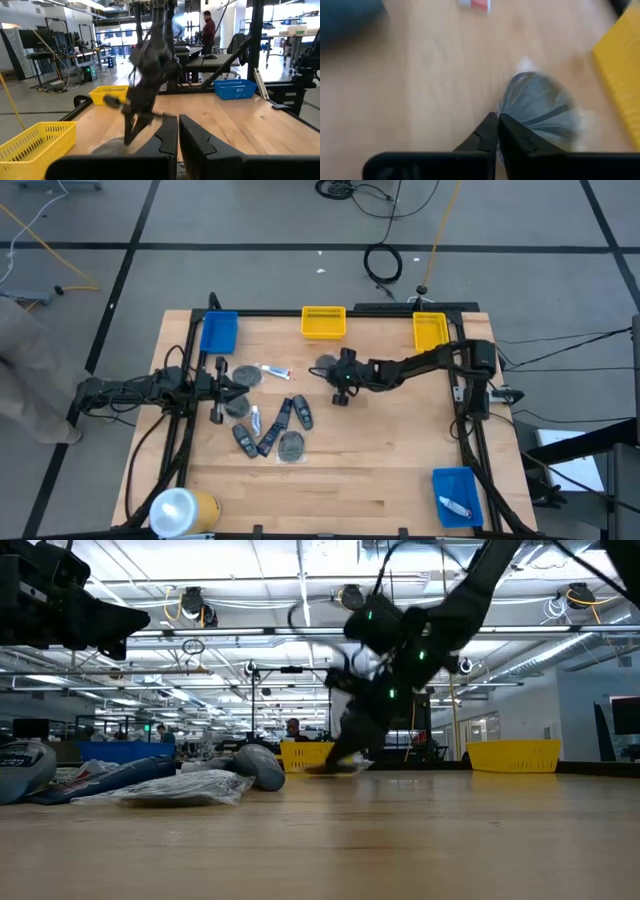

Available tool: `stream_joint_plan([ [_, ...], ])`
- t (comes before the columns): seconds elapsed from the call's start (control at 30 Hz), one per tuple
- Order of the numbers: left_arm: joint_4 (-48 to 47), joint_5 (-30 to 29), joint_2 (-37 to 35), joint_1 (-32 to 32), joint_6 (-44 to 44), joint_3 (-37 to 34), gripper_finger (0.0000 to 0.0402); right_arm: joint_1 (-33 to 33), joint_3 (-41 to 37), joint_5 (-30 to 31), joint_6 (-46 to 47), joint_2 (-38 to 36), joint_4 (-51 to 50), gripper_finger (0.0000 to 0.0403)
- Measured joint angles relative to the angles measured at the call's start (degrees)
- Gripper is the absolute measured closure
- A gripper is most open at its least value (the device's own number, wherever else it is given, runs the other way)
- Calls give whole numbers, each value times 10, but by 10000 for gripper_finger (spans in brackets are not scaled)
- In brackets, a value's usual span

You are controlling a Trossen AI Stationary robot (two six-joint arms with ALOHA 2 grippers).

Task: Pick & Place Travel size toiletries
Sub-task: Put the hairbrush into the left yellow bin

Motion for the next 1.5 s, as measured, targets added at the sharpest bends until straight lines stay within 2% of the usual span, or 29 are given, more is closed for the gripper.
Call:
stream_joint_plan([
  [0.17,0,0,0,0,0,0,382,8,2,-10,23,-83,11,401],
  [0.23,0,0,0,0,0,0,382,-9,1,-50,39,-110,17,401],
  [0.33,0,0,0,0,0,0,382,-53,2,-145,63,-136,60,402],
  [0.47,0,0,0,0,0,0,382,-123,16,-250,91,-131,77,402],
  [0.8,0,0,0,0,0,0,382,-247,101,-372,101,-38,59,403],
  [1.1,0,0,0,0,0,0,382,-290,110,-377,117,22,74,403],
  [1.33,0,0,0,0,0,0,382,-305,110,-422,185,70,166,403],
  [1.5,0,0,0,0,0,0,382,-317,118,-419,199,89,174,403],
])
